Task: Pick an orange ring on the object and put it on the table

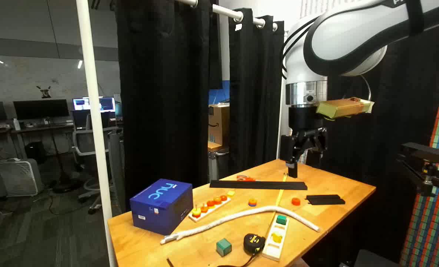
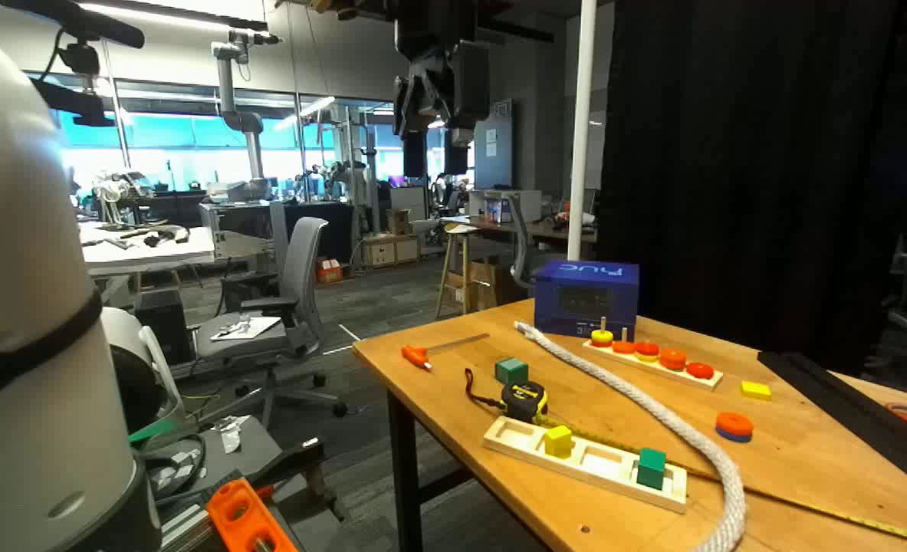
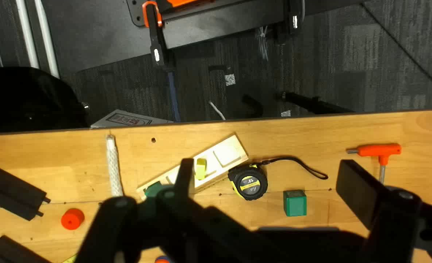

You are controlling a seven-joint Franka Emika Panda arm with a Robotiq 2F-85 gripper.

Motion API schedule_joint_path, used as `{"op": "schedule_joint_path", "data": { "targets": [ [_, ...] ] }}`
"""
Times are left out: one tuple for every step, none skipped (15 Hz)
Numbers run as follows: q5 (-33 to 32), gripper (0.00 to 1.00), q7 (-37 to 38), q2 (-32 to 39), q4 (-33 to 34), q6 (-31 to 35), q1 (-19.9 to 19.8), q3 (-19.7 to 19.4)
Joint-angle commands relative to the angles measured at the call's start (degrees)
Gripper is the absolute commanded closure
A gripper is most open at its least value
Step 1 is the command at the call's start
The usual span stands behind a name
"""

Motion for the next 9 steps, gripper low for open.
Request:
{"op": "schedule_joint_path", "data": {
  "targets": [
    [0.17,0.00,-0.20,0.01,0.32,-0.09,-0.34,0.26],
    [0.18,0.00,-0.20,-0.04,0.62,-0.10,-0.34,0.26],
    [0.18,0.00,-0.20,-0.14,0.83,-0.10,-0.35,0.26],
    [0.18,0.00,-0.20,-0.18,0.95,-0.10,-0.35,0.26],
    [0.18,0.00,-0.20,-0.17,0.96,-0.10,-0.35,0.26],
    [0.18,0.00,-0.20,-0.18,0.96,-0.10,-0.35,0.26],
    [0.18,0.00,-0.20,-0.17,0.96,-0.10,-0.35,0.26],
    [0.18,0.00,-0.20,-0.17,0.96,-0.10,-0.35,0.26],
    [0.21,0.00,-0.41,0.80,1.08,0.48,-0.45,0.02]
  ]
}}
